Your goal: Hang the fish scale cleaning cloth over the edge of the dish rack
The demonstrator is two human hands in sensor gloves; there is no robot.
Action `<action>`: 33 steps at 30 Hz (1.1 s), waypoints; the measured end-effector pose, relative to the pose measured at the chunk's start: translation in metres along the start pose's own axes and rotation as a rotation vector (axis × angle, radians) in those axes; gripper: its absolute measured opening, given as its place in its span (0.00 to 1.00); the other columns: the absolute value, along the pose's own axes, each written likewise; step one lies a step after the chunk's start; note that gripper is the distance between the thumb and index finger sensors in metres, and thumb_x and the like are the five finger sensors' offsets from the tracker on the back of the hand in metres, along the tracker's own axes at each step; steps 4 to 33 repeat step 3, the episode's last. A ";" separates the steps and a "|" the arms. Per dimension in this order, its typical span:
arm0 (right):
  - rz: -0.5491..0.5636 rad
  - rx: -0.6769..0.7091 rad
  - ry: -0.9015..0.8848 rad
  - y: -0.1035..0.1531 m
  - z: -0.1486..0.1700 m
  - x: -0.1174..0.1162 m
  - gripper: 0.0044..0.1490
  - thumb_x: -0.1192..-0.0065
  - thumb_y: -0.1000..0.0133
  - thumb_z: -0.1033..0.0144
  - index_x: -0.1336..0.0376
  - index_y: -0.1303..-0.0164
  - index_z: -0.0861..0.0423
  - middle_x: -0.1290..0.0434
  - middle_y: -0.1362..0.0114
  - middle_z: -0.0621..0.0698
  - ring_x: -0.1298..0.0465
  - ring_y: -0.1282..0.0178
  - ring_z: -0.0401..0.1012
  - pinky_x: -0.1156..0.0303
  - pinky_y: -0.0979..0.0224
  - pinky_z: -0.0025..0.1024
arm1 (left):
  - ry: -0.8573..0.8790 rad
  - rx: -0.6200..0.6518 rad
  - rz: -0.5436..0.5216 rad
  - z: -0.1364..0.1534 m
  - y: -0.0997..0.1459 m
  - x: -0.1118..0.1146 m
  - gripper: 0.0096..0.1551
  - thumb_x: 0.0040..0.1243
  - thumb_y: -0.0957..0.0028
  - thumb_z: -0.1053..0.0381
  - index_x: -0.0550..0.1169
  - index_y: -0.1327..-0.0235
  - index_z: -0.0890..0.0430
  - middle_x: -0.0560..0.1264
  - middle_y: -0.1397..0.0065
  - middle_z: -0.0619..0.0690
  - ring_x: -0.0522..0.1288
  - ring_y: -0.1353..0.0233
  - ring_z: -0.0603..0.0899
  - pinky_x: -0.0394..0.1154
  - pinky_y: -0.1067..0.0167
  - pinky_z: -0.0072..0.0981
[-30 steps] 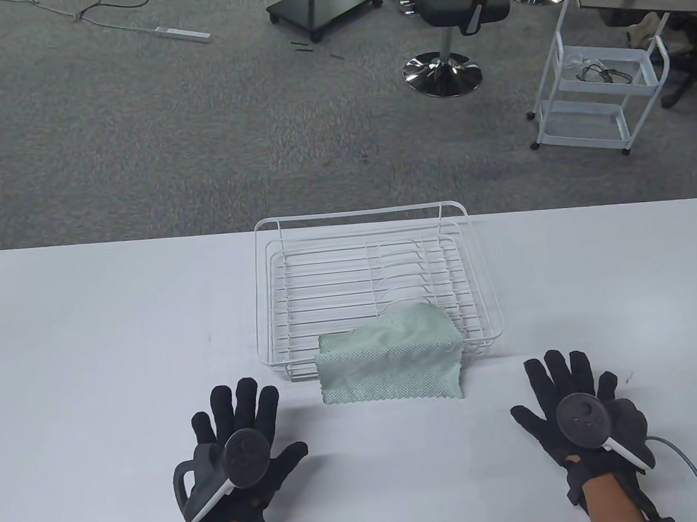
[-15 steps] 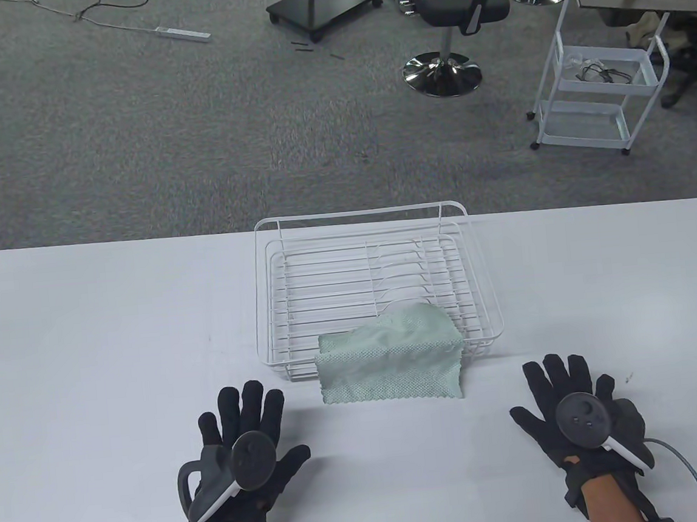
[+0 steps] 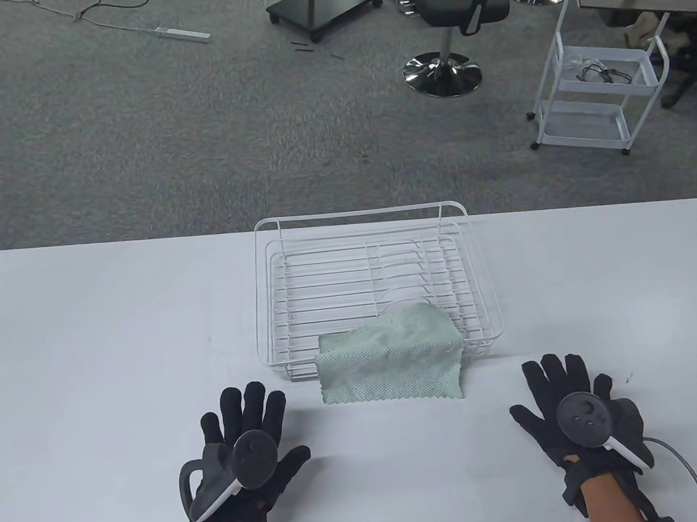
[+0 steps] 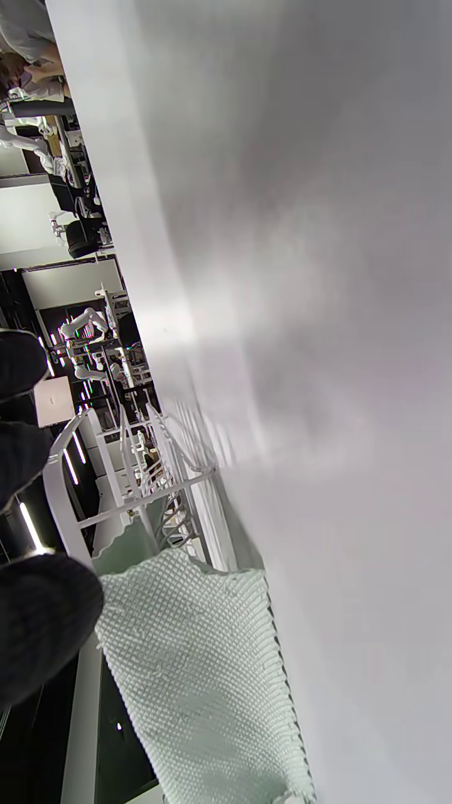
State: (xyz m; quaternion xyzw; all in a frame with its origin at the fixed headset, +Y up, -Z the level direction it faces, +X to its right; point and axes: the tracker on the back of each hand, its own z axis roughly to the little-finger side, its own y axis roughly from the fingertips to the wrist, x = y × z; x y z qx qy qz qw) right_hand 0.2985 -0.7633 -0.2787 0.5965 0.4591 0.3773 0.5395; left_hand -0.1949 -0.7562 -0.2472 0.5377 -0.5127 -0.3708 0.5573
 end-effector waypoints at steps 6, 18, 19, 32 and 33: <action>0.003 0.001 -0.002 0.000 0.000 0.000 0.47 0.49 0.35 0.37 0.58 0.13 0.50 0.57 0.10 0.61 0.65 0.14 0.63 0.67 0.26 0.76 | -0.004 -0.001 0.003 0.000 0.000 0.000 0.58 0.56 0.47 0.25 0.44 0.12 0.41 0.32 0.13 0.43 0.23 0.18 0.59 0.28 0.27 0.66; 0.003 0.001 -0.002 0.000 0.000 0.000 0.47 0.49 0.35 0.37 0.58 0.13 0.50 0.57 0.10 0.61 0.65 0.14 0.63 0.67 0.26 0.76 | -0.004 -0.001 0.003 0.000 0.000 0.000 0.58 0.56 0.47 0.25 0.44 0.12 0.41 0.32 0.13 0.43 0.23 0.18 0.59 0.28 0.27 0.66; 0.003 0.001 -0.002 0.000 0.000 0.000 0.47 0.49 0.35 0.37 0.58 0.13 0.50 0.57 0.10 0.61 0.65 0.14 0.63 0.67 0.26 0.76 | -0.004 -0.001 0.003 0.000 0.000 0.000 0.58 0.56 0.47 0.25 0.44 0.12 0.41 0.32 0.13 0.43 0.23 0.18 0.59 0.28 0.27 0.66; 0.003 0.001 -0.002 0.000 0.000 0.000 0.47 0.49 0.35 0.37 0.58 0.13 0.50 0.57 0.10 0.61 0.65 0.14 0.63 0.67 0.26 0.76 | -0.004 -0.001 0.003 0.000 0.000 0.000 0.58 0.56 0.47 0.25 0.44 0.12 0.41 0.32 0.13 0.43 0.23 0.18 0.59 0.28 0.27 0.66; 0.003 0.001 -0.002 0.000 0.000 0.000 0.47 0.49 0.35 0.37 0.58 0.13 0.50 0.57 0.10 0.61 0.65 0.14 0.63 0.67 0.26 0.76 | -0.004 -0.001 0.003 0.000 0.000 0.000 0.58 0.56 0.47 0.25 0.44 0.12 0.41 0.32 0.13 0.43 0.23 0.18 0.59 0.28 0.27 0.66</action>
